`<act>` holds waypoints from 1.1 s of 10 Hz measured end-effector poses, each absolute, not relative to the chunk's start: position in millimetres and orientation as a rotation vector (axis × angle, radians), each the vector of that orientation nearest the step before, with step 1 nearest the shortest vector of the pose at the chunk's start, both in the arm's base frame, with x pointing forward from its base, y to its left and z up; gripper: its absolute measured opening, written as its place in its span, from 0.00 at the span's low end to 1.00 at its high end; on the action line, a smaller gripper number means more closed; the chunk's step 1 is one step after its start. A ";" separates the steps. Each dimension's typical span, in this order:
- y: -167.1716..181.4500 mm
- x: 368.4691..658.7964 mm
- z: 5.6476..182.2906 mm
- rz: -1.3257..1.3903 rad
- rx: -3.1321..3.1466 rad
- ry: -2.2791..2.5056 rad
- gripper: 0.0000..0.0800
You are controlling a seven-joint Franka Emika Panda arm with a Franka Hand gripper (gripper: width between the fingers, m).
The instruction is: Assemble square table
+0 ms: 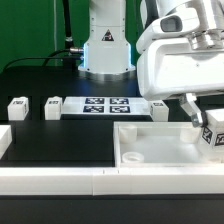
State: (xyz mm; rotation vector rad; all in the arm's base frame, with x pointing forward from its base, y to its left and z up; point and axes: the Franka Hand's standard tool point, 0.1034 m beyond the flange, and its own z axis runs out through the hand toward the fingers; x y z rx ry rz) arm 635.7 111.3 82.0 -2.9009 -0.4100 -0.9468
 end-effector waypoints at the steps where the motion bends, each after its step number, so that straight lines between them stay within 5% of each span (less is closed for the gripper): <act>1: 111.2 635.7 82.0 -0.947 -2.901 -0.410 0.73; 8: 116.5 647.3 123.9 -0.888 -2.907 -0.437 0.81; 11: 118.7 642.9 116.8 -0.811 -2.920 -0.443 0.81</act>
Offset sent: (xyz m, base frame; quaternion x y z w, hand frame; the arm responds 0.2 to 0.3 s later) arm -0.0020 -0.0087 0.0232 -0.0206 -0.0371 -0.0176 0.9989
